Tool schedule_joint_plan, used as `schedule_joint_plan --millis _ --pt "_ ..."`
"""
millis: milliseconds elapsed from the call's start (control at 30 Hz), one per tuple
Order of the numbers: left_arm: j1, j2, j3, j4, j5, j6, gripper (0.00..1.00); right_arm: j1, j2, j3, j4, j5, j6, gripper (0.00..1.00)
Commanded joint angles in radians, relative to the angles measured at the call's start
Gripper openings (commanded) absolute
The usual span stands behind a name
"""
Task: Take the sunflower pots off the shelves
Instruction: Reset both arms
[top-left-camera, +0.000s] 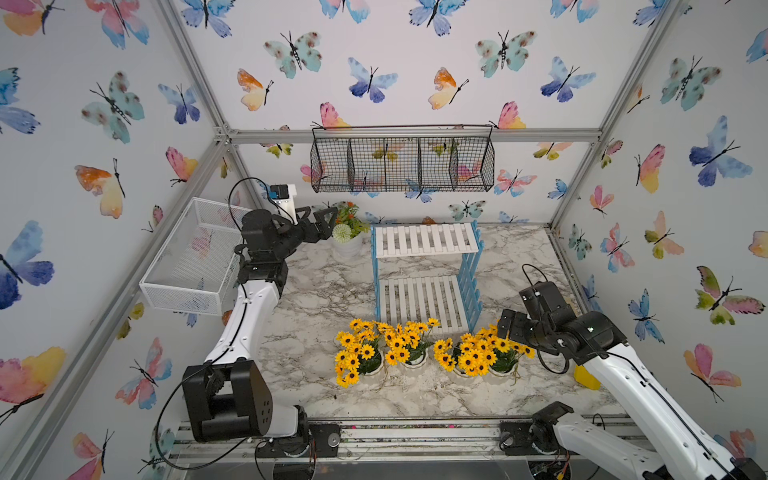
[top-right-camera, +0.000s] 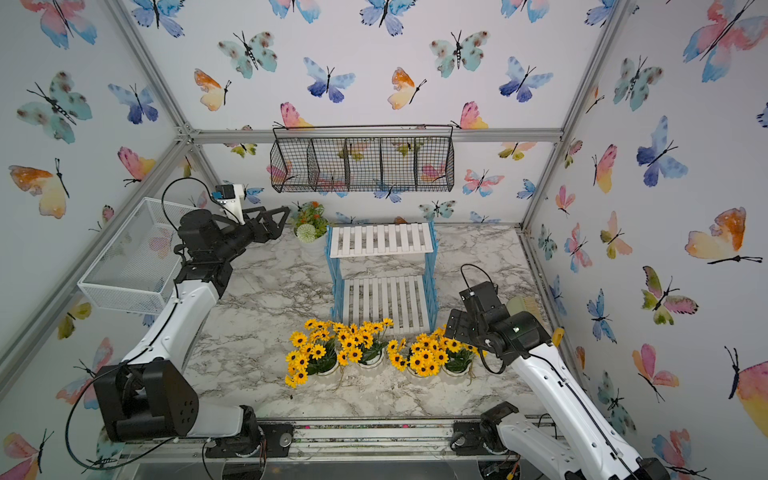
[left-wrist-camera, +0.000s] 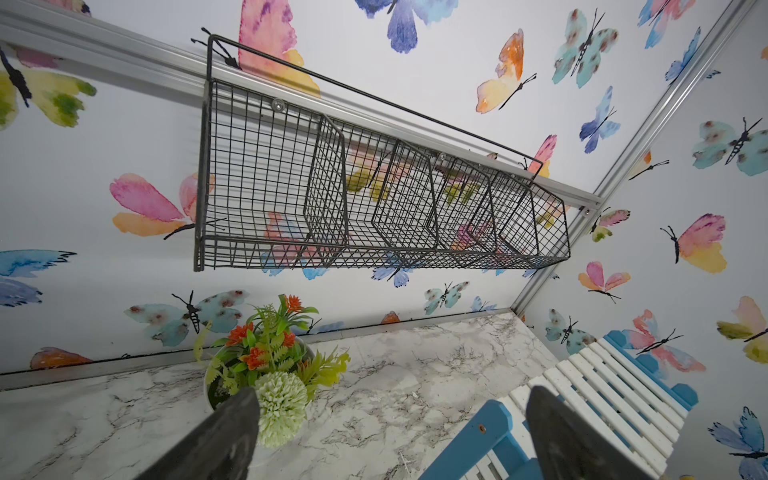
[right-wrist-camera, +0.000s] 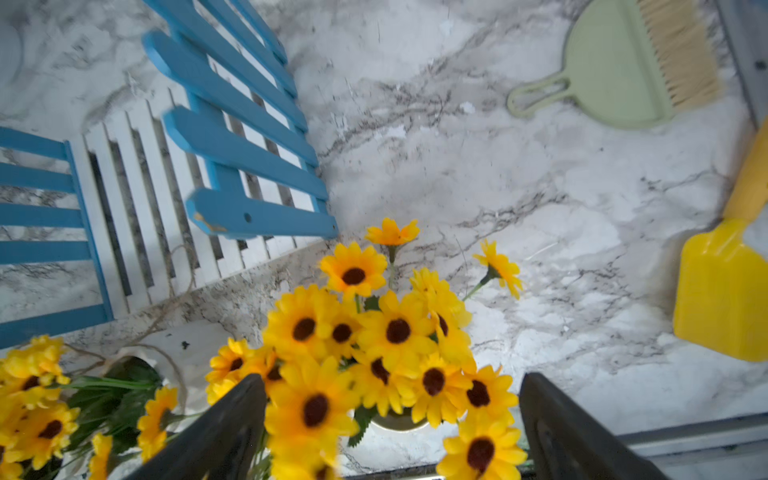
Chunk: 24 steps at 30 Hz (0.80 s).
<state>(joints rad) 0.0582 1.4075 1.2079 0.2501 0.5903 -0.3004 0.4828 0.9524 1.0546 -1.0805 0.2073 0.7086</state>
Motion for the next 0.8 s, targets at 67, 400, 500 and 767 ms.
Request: schedule_joint_plan --millis 67,400,500,767 --pt "0.006 -0.011 -0.01 0.025 0.001 -0.003 1.0 -0.004 0.06 0.141 0.059 0.125 -0.107 0.98" --pt "0.006 -0.013 -0.013 0.016 -0.026 0.006 0.98 -0.237 0.2 0.198 0.492 -0.148 -0.371 0.98" --pt "0.006 -0.011 -0.011 0.005 -0.037 0.016 0.98 -0.297 0.214 0.099 0.708 -0.187 -0.428 0.98" --pt "0.012 0.013 -0.022 -0.018 -0.097 0.041 0.98 -0.471 0.28 -0.248 1.241 -0.282 -0.525 0.98"
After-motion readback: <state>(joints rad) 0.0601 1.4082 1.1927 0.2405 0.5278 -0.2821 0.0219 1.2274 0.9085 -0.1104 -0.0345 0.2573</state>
